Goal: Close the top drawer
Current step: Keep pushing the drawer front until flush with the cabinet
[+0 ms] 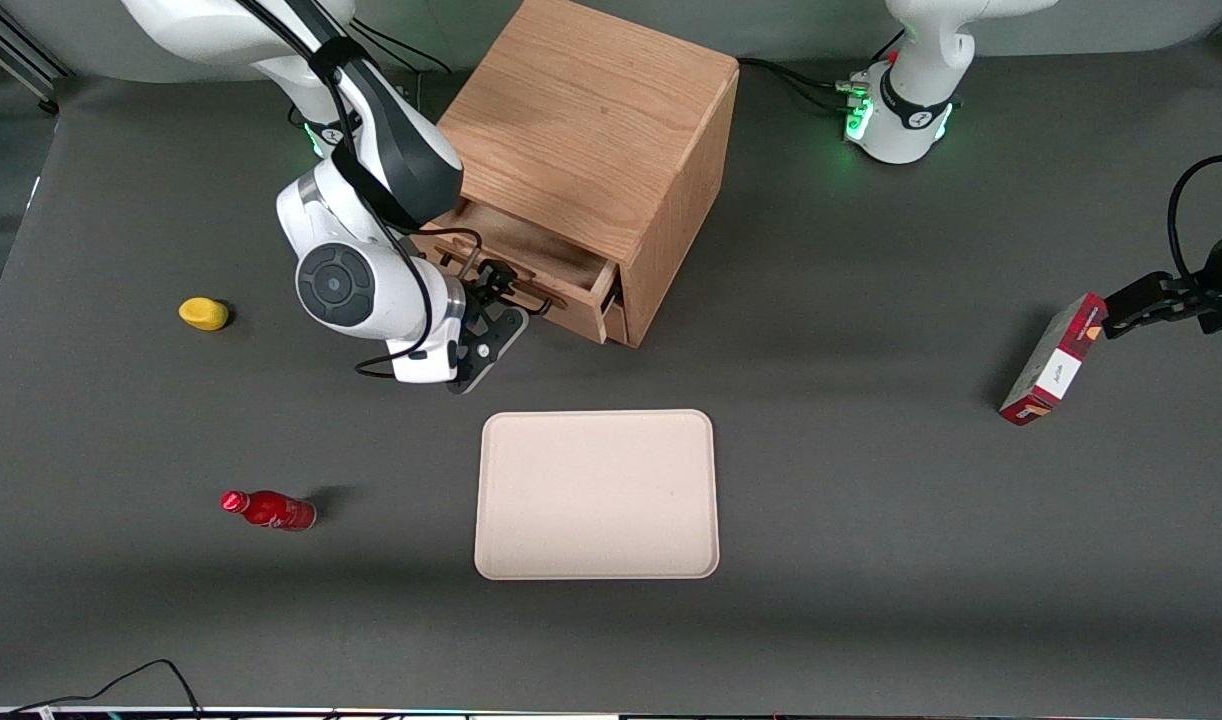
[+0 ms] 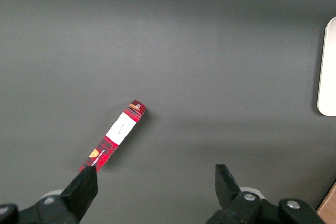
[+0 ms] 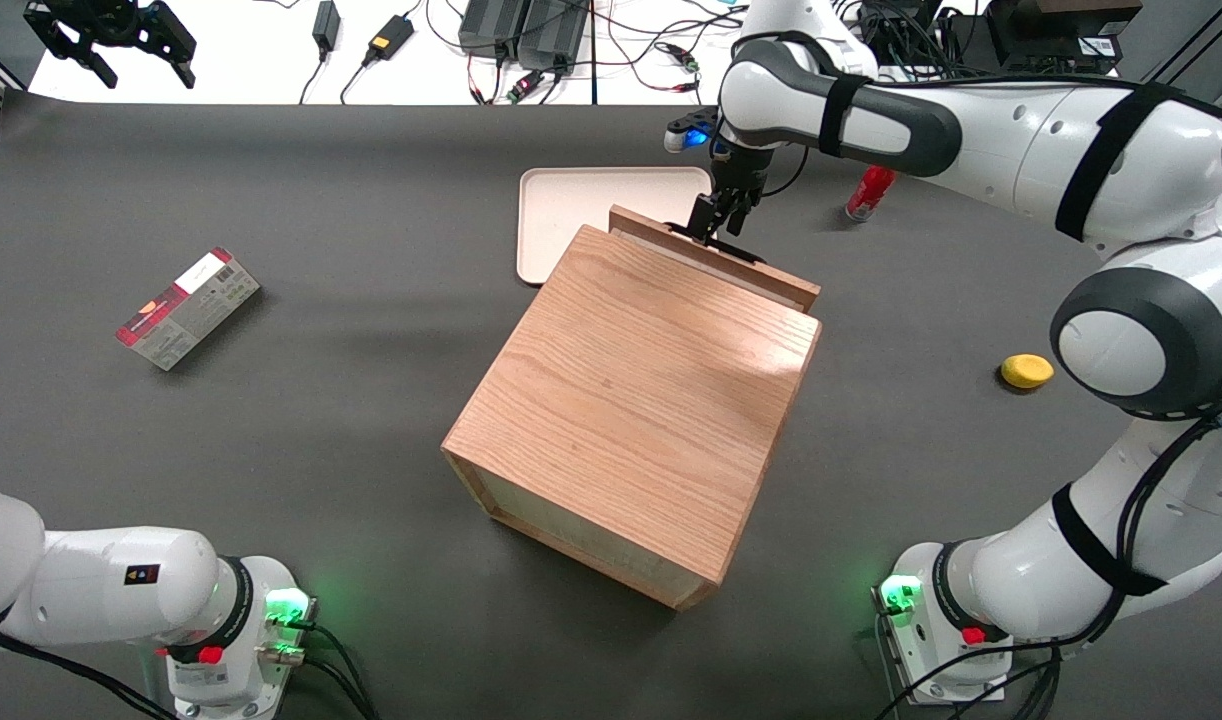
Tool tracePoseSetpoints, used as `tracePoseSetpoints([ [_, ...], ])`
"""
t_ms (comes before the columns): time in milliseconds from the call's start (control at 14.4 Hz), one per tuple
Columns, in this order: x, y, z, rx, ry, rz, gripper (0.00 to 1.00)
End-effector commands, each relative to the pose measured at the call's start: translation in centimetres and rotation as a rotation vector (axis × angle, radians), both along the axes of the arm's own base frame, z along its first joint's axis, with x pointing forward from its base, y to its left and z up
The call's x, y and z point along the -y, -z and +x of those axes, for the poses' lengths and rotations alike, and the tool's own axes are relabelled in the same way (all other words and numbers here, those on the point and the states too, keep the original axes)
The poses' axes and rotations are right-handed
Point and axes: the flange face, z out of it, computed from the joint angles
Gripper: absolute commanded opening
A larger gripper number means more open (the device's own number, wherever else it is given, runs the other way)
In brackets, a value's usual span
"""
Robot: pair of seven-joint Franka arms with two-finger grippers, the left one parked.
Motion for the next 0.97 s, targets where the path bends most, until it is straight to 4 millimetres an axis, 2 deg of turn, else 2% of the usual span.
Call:
tracePoseSetpoints([
  [0, 0.3, -0.5, -1.5, 0.000, -0.044, -0.006, 1.00],
  [904, -1.6, -0.4, -4.1, -0.016, -0.106, -0.001, 1.00],
])
